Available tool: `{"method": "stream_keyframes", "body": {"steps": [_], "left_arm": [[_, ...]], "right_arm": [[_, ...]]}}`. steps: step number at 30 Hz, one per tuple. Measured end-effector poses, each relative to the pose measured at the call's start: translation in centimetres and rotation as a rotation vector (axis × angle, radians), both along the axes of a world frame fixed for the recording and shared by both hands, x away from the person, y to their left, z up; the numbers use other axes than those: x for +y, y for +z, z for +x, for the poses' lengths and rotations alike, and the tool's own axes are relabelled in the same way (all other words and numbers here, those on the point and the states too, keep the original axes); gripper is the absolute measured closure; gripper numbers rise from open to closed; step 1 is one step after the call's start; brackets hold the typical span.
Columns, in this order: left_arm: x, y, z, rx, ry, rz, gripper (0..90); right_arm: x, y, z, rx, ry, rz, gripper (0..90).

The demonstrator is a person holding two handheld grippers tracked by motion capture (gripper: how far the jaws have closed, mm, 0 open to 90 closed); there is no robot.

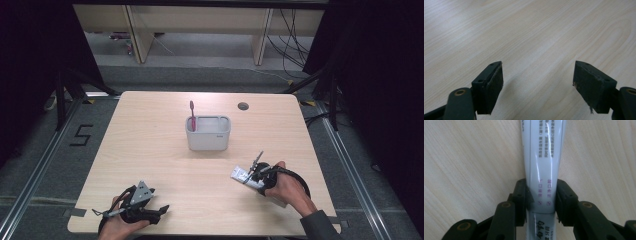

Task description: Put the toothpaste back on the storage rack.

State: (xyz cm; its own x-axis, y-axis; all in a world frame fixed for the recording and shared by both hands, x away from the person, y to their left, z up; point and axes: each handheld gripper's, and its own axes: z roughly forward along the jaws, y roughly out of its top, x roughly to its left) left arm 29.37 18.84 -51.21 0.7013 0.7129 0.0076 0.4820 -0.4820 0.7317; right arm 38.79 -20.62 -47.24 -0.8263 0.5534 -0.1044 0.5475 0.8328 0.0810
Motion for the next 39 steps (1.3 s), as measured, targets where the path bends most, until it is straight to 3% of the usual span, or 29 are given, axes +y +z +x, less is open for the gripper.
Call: {"method": "stream_keyframes", "body": {"steps": [2, 4, 8, 11, 14, 15, 16, 17, 18, 19, 21, 24, 25, 26, 28, 31, 35, 36, 39], "left_arm": [[-0.1, -0.1, -0.1, -0.004, 0.009, -0.017, 23.7], [-0.2, -0.1, -0.1, -0.006, 0.014, -0.023, 23.7], [-0.1, 0.0, -0.1, -0.004, 0.004, -0.005, 23.9], [-0.1, 0.0, -0.1, -0.004, 0.002, -0.006, 24.2], [-0.1, 0.0, -0.1, -0.008, 0.003, -0.001, 24.7], [-0.1, 0.0, 0.0, -0.008, 0.004, -0.003, 24.7], [-0.2, -0.1, -0.1, -0.004, 0.007, -0.015, 24.7], [-0.1, -0.1, -0.1, -0.006, 0.005, -0.003, 24.8], [-0.1, 0.0, -0.1, -0.004, 0.002, 0.0, 24.8], [-0.1, 0.0, -0.1, -0.006, 0.003, 0.0, 24.9], [-0.1, -0.1, 0.0, -0.004, 0.003, -0.01, 24.9], [-0.1, -0.1, -0.1, -0.005, 0.004, -0.004, 24.9], [-0.2, -0.1, -0.1, -0.005, 0.009, -0.021, 24.9], [-0.1, -0.1, 0.0, -0.004, 0.004, -0.012, 24.9], [-0.1, -0.1, -0.1, -0.002, 0.001, -0.007, 24.9], [-0.1, 0.0, 0.0, -0.004, 0.006, -0.012, 24.8], [-0.1, 0.0, 0.0, -0.007, 0.007, -0.016, 24.7], [0.0, 0.0, 0.0, -0.002, -0.003, 0.001, 24.7], [-0.1, -0.1, 0.0, -0.002, 0.001, -0.011, 24.7]], "right_arm": [[0.1, 0.0, 0.3, 0.008, 0.03, -0.009, 66.6], [0.2, -0.2, 0.4, 0.006, 0.025, -0.026, 66.9], [0.5, -0.1, 0.6, 0.013, 0.036, -0.058, 68.0], [0.5, -0.1, 0.7, 0.008, 0.092, -0.064, 69.1], [0.5, 0.1, 0.5, -0.003, 0.074, -0.072, 70.4], [0.3, 0.0, 0.6, 0.002, 0.083, -0.045, 70.7], [0.3, 0.1, 0.5, 0.001, 0.083, -0.051, 70.9], [0.4, 0.2, 0.2, 0.008, 0.039, -0.025, 71.1], [0.2, 0.2, 0.4, -0.003, 0.073, -0.037, 71.3], [0.1, 0.1, 0.4, -0.006, 0.082, -0.009, 71.6], [0.1, 0.6, 0.1, -0.012, 0.065, -0.01, 71.9], [-0.3, 1.6, 0.2, -0.014, 0.074, 0.044, 72.1], [-0.4, 1.9, 0.2, -0.031, 0.065, 0.053, 72.1], [-0.6, 2.5, 0.0, -0.041, 0.039, 0.08, 72.1], [-1.3, 3.3, 0.3, -0.088, 0.054, 0.144, 72.2], [-2.2, 4.4, 0.5, -0.113, 0.035, 0.214, 72.2], [-3.2, 5.3, 0.9, -0.17, 0.007, 0.266, 72.3], [-3.4, 5.5, 1.0, -0.177, -0.005, 0.289, 72.3], [-3.8, 5.9, 1.4, -0.192, -0.021, 0.33, 72.4]]}}
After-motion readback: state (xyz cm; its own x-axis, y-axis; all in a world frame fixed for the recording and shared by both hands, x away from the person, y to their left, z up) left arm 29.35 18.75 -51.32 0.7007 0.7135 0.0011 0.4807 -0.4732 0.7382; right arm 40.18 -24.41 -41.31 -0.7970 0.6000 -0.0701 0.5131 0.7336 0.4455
